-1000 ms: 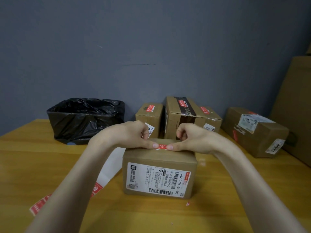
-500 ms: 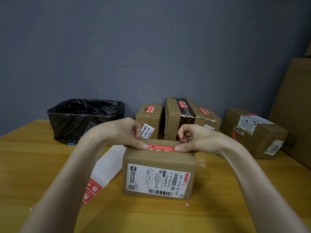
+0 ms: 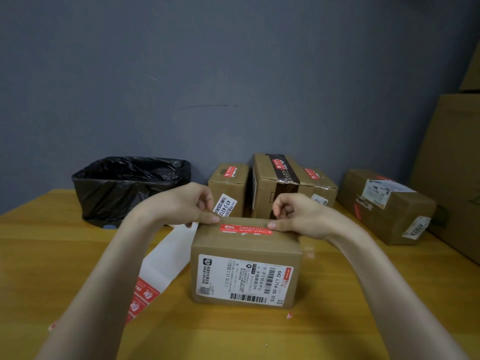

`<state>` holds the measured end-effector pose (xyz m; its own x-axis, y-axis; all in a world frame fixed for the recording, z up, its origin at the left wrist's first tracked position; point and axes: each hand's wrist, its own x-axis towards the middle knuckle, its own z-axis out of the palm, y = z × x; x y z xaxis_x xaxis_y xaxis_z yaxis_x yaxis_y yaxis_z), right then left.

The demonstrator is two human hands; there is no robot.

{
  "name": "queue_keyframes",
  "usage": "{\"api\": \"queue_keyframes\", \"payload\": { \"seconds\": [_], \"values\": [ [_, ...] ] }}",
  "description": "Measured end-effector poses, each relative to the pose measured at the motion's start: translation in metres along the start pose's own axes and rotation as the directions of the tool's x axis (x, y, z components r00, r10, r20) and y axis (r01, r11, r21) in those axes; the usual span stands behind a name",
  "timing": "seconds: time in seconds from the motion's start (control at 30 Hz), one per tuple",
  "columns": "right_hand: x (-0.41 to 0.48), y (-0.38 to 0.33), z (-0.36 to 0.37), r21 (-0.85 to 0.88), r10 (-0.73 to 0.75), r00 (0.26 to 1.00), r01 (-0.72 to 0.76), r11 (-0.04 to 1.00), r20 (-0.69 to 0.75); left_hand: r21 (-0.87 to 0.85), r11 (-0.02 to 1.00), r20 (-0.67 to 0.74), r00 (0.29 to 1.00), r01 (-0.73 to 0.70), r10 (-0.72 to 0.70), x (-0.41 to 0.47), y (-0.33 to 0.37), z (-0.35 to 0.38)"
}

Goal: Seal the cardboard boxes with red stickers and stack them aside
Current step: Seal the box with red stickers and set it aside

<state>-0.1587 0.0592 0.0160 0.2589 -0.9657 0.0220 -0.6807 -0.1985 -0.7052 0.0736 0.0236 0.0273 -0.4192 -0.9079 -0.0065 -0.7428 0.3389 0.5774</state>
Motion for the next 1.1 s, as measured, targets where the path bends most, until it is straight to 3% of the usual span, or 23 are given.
{"api": "queue_keyframes", "payload": {
  "seconds": [0.1, 0.17, 0.27, 0.43, 0.63, 0.73, 0.83, 0.93, 1.1],
  "values": [
    [-0.005, -0.003, -0.004, 0.035, -0.012, 1.000, 0.013, 0.999, -0.020, 0.078, 0.995, -0.017, 0.998, -0.055, 0.056, -0.011, 0.011, -0.003],
    [-0.012, -0.006, -0.009, -0.024, -0.010, 1.000, 0.009, 1.000, -0.005, 0.215, 0.975, 0.160, 0.987, -0.058, 0.024, -0.021, 0.022, -0.006],
    [-0.022, -0.007, -0.017, -0.245, 0.058, 0.984, -0.015, 0.969, 0.167, 0.477, 0.875, 0.356, 0.928, -0.082, -0.108, -0.022, 0.028, 0.000],
    [-0.024, -0.006, -0.013, -0.363, 0.129, 0.917, 0.018, 0.932, 0.377, 0.456, 0.887, 0.357, 0.927, -0.064, -0.117, -0.012, 0.021, 0.008],
    [-0.028, -0.007, -0.017, -0.316, 0.001, 0.976, 0.069, 0.946, 0.216, 0.319, 0.935, 0.282, 0.957, -0.155, 0.062, -0.024, 0.025, -0.002],
    [-0.034, -0.011, -0.023, -0.282, -0.025, 0.984, 0.076, 0.956, 0.179, 0.446, 0.851, 0.290, 0.944, -0.277, 0.156, -0.030, 0.039, 0.001],
    [-0.037, -0.016, -0.026, -0.328, -0.066, 0.990, 0.104, 0.939, 0.125, 0.463, 0.813, 0.343, 0.917, -0.354, 0.204, -0.030, 0.055, 0.014],
    [-0.040, -0.015, -0.029, -0.344, -0.092, 0.991, 0.119, 0.931, 0.093, 0.442, 0.811, 0.327, 0.911, -0.382, 0.251, -0.028, 0.065, 0.026],
    [-0.047, -0.011, -0.042, -0.224, -0.124, 0.992, 0.128, 0.966, 0.031, 0.353, 0.853, 0.214, 0.921, -0.383, 0.325, -0.032, 0.075, 0.026]
  ]
}}
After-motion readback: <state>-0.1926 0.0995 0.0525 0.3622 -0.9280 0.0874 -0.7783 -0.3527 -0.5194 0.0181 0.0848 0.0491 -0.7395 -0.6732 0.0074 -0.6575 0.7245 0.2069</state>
